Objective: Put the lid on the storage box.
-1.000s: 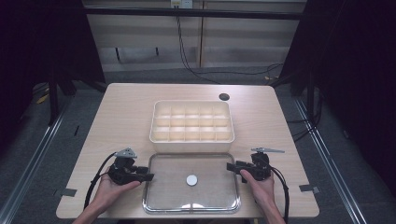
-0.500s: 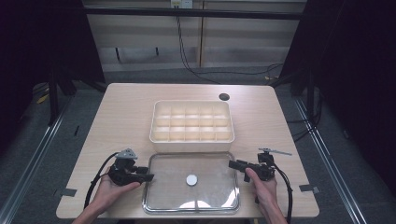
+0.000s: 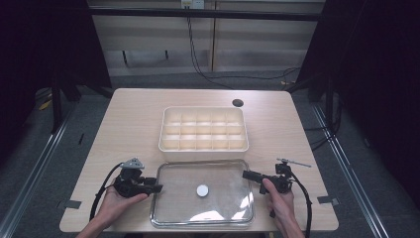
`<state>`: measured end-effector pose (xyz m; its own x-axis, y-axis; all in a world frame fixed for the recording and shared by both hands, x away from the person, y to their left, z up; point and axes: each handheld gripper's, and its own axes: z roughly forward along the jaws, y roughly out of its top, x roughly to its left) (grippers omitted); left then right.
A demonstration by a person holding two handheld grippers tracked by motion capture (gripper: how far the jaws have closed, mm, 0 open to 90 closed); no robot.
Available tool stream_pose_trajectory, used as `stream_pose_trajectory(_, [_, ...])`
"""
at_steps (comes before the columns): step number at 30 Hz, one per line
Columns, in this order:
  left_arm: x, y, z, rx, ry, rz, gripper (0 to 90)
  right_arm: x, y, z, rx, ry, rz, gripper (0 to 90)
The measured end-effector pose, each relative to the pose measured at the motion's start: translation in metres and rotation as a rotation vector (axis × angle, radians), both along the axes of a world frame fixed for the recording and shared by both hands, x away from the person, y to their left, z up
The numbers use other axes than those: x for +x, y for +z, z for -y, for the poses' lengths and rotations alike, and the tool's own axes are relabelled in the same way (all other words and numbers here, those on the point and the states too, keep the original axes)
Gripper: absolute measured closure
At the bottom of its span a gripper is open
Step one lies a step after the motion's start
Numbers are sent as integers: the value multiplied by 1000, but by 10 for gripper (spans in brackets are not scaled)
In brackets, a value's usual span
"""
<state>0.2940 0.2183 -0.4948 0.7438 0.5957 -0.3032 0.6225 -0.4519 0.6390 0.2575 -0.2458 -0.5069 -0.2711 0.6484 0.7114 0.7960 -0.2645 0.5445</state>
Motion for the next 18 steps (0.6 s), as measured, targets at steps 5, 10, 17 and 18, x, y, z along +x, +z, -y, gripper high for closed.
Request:
stream_pose_trajectory(5, [0,0,0,3,10,3,564,2,0,-6,-62,28,8,578])
stream_pose_trajectory(10, [2,0,-1,-1,6,3,561,6,2,-1,-26,85,48,679])
stream_pose_trajectory(17, [4,-2,-2,-20,10,1,561,11,3,-4,-25,106,63,677])
stream_pose_trajectory(18, [4,-2,-3,-19,17,1,561,11,4,-4,-31,105,68,682])
